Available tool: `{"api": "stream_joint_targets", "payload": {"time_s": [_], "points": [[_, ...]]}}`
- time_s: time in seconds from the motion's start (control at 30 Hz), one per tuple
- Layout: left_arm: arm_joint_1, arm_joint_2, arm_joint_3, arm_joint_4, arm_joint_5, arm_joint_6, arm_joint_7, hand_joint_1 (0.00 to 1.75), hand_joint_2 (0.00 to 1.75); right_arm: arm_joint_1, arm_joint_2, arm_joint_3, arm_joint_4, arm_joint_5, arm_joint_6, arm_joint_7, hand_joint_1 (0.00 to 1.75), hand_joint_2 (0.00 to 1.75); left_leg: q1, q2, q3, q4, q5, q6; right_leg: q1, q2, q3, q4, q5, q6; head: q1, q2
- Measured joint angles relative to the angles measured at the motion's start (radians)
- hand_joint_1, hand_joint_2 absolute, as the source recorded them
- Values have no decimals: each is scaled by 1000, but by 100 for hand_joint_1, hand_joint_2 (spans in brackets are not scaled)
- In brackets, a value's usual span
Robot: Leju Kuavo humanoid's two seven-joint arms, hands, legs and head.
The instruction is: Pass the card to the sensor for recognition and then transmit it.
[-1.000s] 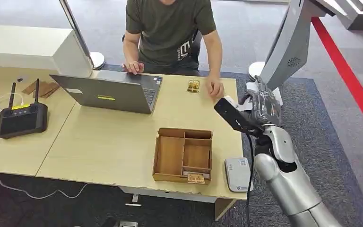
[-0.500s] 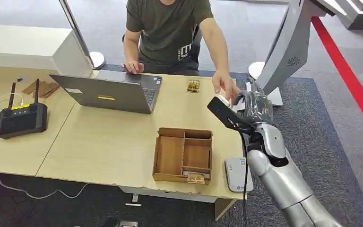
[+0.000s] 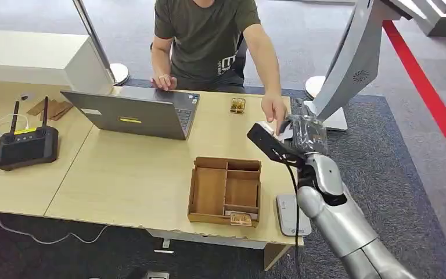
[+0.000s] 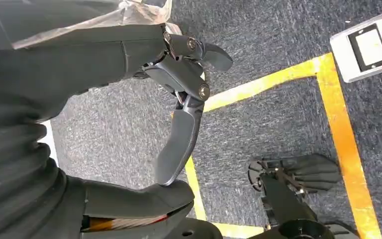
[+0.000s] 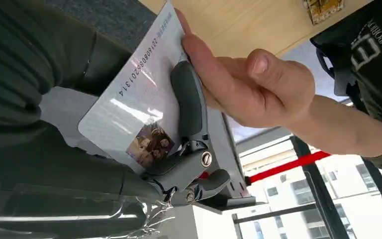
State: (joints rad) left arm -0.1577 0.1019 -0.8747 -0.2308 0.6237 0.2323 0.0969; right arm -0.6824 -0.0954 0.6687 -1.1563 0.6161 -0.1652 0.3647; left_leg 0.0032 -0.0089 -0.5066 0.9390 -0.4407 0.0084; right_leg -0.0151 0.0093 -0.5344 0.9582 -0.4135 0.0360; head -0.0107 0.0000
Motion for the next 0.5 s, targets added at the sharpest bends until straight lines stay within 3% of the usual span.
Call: {"api": "stream_joint_targets", "payload": {"time_s": [0.13,0.23,0.4,0.5], "points": [[0,0,-1,0,0,0,0,0,175,-1,1,3,4,0,-1,0,175,175,0,0,0,0,0,0,0,0,0,0,0,0,0,0],[0,0,-1,0,0,0,0,0,175,-1,1,4,5,-3,-2,0,0,175,0,0,0,0,0,0,0,0,0,0,0,0,0,0],[1,0,-2,0,3,3,0,0,175,19,-5,7,-12,11,-6,0,0,175,0,0,0,0,0,0,0,0,-1,0,0,0,0,0],[5,0,-2,0,4,4,-4,0,175,48,-15,2,-51,25,-45,2,0,175,0,0,0,0,0,0,0,0,-1,0,0,0,0,0]]}}
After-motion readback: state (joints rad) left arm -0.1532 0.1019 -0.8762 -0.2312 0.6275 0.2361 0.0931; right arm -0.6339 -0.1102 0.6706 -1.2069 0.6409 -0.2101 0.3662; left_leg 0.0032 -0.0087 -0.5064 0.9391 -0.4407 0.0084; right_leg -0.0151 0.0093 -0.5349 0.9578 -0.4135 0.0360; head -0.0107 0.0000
